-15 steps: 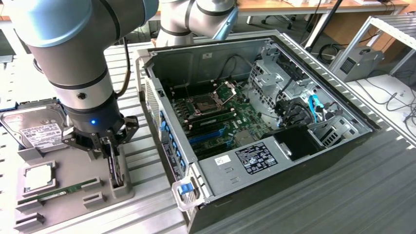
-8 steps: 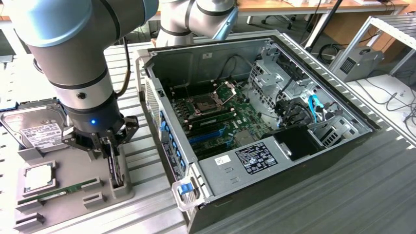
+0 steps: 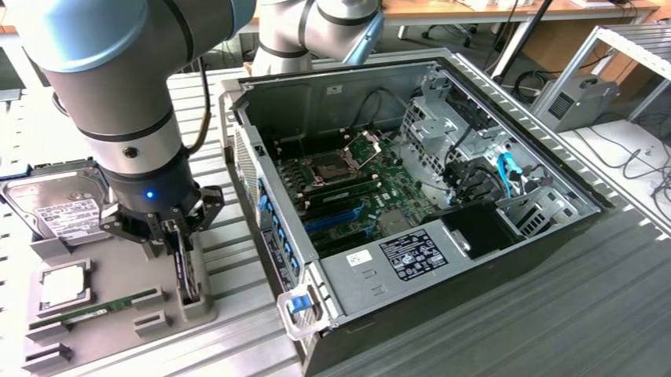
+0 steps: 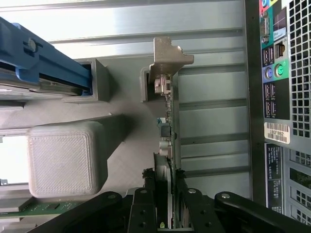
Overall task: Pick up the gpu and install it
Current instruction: 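Pick up the gpu and move the gpu toward the slot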
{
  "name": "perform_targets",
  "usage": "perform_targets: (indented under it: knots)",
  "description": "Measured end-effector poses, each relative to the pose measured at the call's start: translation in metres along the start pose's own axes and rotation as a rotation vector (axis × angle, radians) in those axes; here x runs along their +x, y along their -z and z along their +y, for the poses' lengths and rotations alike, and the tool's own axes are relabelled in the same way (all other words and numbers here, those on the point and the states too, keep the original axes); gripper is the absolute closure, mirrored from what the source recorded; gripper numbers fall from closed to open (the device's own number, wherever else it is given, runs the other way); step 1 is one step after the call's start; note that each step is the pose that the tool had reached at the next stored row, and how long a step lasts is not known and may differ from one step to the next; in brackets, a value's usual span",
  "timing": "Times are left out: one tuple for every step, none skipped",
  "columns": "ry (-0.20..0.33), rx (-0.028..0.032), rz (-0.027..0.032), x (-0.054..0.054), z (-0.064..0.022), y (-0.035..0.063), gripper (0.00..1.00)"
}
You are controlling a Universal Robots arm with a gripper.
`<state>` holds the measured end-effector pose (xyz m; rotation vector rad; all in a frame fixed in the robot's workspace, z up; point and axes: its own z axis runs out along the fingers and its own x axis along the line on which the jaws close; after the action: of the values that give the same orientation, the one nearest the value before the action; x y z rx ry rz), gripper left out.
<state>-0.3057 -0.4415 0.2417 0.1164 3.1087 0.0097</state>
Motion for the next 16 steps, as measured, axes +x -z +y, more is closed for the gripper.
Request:
perform_targets:
  knots:
    - [0.000,0.0001,0.0001,0.0000,0.0000,0.0004,0.73]
    - [0.000,0.0001,0.0001,0.0000,0.0000,0.0007,0.73]
    - [0.000,0.0002,0.0002,0.0000,0.0000,0.0012,0.73]
    - [0.000,0.0002,0.0002,0.0000,0.0000,0.0015,0.73]
    - [0.000,0.0002,0.0002,0.0000,0.0000,0.0019,0.73]
    - [0.000,0.0001,0.0002,-0.0001,0.0000,0.0024,0.73]
    - [0.000,0.0002,0.0002,-0.0001,0.0000,0.0031,0.73]
    - [0.000,0.0001,0.0001,-0.0001,0.0000,0.0036,0.73]
    - [0.000,0.0001,0.0001,-0.0001,0.0000,0.0042,0.73]
    - [0.000,0.0000,0.0000,-0.0001,0.0000,0.0046,0.73]
    - [0.000,0.0001,0.0001,-0.0001,0.0000,0.0052,0.73]
    - [0.000,0.0002,0.0002,-0.0001,0.0000,0.0058,0.73]
    - [0.000,0.0001,0.0002,-0.0002,0.0000,0.0062,0.73]
    - [0.000,0.0001,0.0001,-0.0002,0.0000,0.0067,0.73]
    - [0.000,0.0001,0.0001,-0.0002,0.0000,0.0073,0.73]
    - [0.000,0.0001,0.0001,-0.0002,0.0001,0.0078,0.73]
